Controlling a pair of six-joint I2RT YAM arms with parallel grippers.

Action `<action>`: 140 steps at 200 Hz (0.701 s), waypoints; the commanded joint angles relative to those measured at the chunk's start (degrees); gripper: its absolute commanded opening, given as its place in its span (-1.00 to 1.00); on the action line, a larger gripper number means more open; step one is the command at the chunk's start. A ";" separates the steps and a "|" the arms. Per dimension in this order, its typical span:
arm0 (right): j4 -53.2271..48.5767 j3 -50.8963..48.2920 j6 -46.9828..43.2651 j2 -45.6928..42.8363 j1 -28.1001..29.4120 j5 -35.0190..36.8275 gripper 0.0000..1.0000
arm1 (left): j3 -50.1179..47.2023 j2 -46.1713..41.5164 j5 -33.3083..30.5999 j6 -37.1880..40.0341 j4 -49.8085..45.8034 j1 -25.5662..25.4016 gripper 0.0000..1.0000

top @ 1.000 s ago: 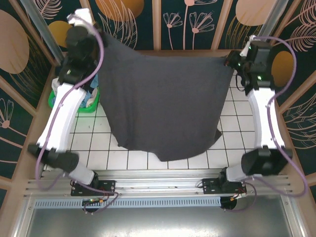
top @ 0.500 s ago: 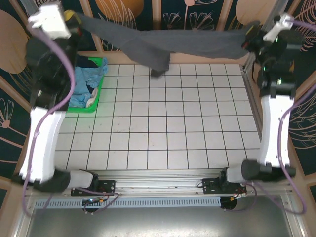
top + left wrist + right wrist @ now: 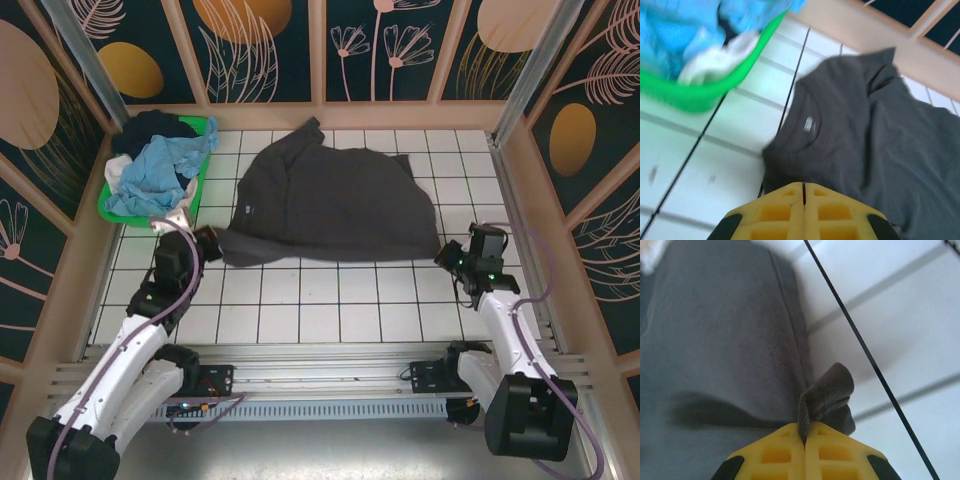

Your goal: Fold and stack the t-shirts

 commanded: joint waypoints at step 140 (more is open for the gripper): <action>11.32 11.66 6.50 -0.07 7.95 -3.77 -0.30 | 12.08 32.83 14.25 -3.19 19.27 0.47 -0.04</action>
